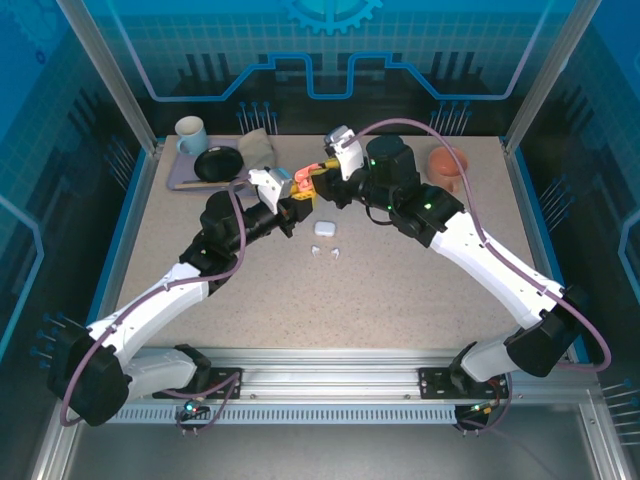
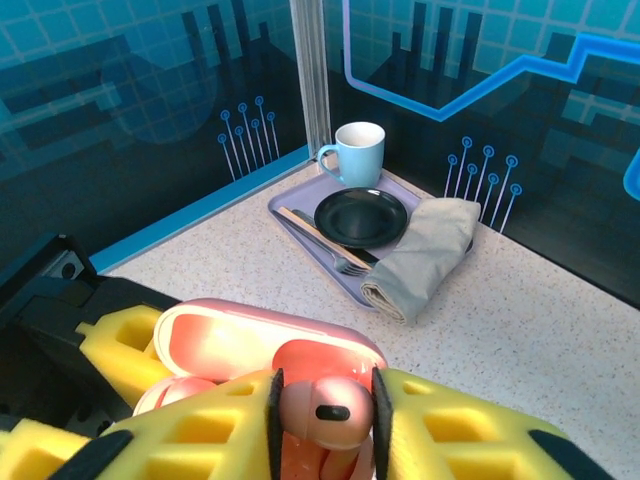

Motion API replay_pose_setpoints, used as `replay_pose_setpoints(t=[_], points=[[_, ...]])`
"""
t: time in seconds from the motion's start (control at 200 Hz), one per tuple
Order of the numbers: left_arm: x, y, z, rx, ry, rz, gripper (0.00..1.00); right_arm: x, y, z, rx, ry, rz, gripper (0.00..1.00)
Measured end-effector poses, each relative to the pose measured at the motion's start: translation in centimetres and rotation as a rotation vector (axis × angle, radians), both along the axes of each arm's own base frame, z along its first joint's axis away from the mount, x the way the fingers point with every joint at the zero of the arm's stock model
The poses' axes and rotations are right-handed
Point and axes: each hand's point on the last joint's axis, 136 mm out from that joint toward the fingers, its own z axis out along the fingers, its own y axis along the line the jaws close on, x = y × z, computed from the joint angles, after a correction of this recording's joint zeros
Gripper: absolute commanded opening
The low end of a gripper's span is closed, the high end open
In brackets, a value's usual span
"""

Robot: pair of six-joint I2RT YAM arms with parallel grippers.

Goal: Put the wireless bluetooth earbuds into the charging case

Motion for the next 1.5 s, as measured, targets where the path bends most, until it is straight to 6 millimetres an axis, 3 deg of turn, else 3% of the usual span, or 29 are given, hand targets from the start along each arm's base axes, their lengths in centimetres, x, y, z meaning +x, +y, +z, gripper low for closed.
replay_pose_setpoints(t=[0.4,0.535,0.855,1.216,1.356,1.501], points=[[0.0,0.0,0.0,0.000,0.000,0.001,0.00,0.1,-0.1,-0.1,-0.002,0.006,-0.025,0.40],[0.1,0.0,0.0,0.000,0.000,0.001,0.00,0.2,-0.3,0.0,0.002,0.010,-0.039,0.46],[0.0,0.0,0.0,-0.001,-0.002,0.001,0.00,0.1,-1.1,0.9,0.037,0.017,-0.065,0.48],[0.0,0.0,0.0,-0.001,-0.002,0.000,0.00,0.3,-1.5,1.4,0.111,0.080,-0.063,0.57],[0.0,-0.1,0.0,0.001,-0.004,-0.003,0.00,1.4,-3.1,3.5,0.171,0.105,-0.118,0.59],[-0.2,-0.3,-0.1,0.010,-0.009,-0.022,0.00,4.3,-4.8,8.4,0.238,0.112,-0.192,0.59]])
